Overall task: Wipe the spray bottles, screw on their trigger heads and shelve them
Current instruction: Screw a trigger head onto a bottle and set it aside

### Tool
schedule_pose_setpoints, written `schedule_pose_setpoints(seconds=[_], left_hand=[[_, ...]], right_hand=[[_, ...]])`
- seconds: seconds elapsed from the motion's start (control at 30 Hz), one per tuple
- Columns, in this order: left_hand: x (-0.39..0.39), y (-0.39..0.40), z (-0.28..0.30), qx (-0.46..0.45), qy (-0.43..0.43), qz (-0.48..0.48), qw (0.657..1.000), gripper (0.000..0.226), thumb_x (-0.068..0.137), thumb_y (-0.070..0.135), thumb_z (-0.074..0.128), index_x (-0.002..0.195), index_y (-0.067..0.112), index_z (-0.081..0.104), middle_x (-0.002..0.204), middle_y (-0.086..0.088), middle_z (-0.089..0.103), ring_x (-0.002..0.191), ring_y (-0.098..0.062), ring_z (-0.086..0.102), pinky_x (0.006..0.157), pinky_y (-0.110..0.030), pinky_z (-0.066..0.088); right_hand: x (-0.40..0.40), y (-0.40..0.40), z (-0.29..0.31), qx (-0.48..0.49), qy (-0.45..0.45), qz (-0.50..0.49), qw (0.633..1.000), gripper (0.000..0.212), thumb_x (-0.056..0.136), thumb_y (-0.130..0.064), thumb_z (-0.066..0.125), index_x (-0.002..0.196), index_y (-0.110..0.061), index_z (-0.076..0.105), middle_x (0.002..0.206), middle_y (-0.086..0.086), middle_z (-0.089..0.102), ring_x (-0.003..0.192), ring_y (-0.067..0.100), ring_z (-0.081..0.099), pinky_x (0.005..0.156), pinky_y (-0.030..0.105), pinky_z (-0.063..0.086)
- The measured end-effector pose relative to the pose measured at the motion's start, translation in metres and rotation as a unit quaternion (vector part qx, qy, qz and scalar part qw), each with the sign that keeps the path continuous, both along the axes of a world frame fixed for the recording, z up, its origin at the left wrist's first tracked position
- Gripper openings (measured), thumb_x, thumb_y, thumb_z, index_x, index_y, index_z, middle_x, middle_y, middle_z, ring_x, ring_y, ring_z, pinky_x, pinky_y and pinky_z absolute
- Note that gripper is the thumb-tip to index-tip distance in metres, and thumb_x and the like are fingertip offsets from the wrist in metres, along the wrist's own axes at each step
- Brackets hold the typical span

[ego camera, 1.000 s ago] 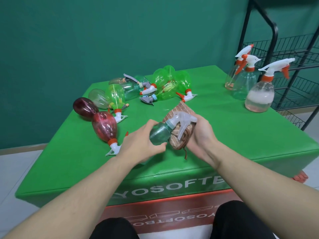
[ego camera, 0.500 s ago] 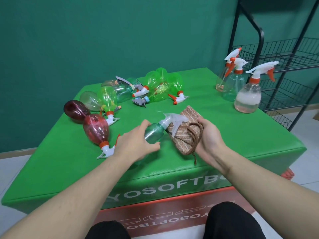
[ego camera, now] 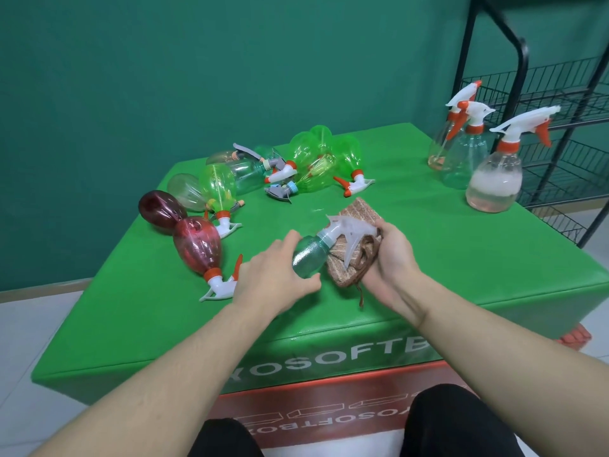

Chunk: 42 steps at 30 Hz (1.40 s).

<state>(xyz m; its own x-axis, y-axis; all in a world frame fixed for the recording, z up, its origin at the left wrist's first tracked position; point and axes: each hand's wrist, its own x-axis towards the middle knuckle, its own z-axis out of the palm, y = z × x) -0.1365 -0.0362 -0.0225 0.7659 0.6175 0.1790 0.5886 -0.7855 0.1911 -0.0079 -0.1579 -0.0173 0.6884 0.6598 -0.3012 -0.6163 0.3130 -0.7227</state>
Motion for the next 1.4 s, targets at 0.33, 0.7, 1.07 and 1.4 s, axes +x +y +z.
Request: schedule_pose_setpoints(seconds=[0.33, 0.7, 1.07, 1.4], left_hand=[[0.011, -0.005, 0.003, 0.01, 0.04, 0.023, 0.999, 0.057, 0.085, 0.063, 0.064, 0.123, 0.028, 0.037, 0.102, 0.003, 0.058, 0.078, -0.023, 0.06, 0.058, -0.033, 0.041], [-0.001, 0.0, 0.012, 0.021, 0.059, -0.011, 0.998, 0.059, 0.085, 0.061, 0.068, 0.124, 0.027, 0.039, 0.088, 0.006, 0.061, 0.069, -0.015, 0.06, 0.055, -0.033, 0.048], [-0.014, 0.006, 0.001, 0.036, 0.011, -0.068, 0.997, 0.064, 0.088, 0.064, 0.063, 0.134, 0.027, 0.04, 0.108, 0.008, 0.064, 0.082, -0.016, 0.063, 0.066, -0.034, 0.053], [-0.012, 0.008, -0.004, 0.071, 0.035, -0.11, 0.991, 0.064, 0.087, 0.067, 0.061, 0.135, 0.029, 0.039, 0.121, 0.006, 0.064, 0.095, -0.023, 0.065, 0.073, -0.037, 0.048]], right_hand=[[-0.017, -0.019, -0.009, -0.056, -0.067, -0.012, 0.996, 0.041, 0.109, -0.027, 0.032, 0.132, -0.005, 0.059, 0.116, 0.018, 0.073, 0.112, 0.034, 0.068, 0.098, 0.053, 0.054], [0.001, -0.046, 0.006, -0.232, -0.29, -0.049, 0.927, 0.026, 0.106, -0.031, 0.031, 0.103, -0.026, 0.056, 0.102, 0.013, 0.07, 0.1, 0.032, 0.069, 0.097, 0.058, 0.051], [0.02, -0.034, 0.005, -0.291, -0.499, 0.071, 0.813, 0.034, 0.11, -0.04, 0.027, 0.123, -0.027, 0.055, 0.109, -0.008, 0.064, 0.109, 0.018, 0.059, 0.094, 0.035, 0.045], [0.032, -0.006, 0.009, -0.336, -0.657, 0.248, 0.627, 0.042, 0.11, -0.031, 0.031, 0.151, -0.025, 0.042, 0.153, -0.004, 0.048, 0.139, 0.015, 0.044, 0.1, 0.014, 0.028]])
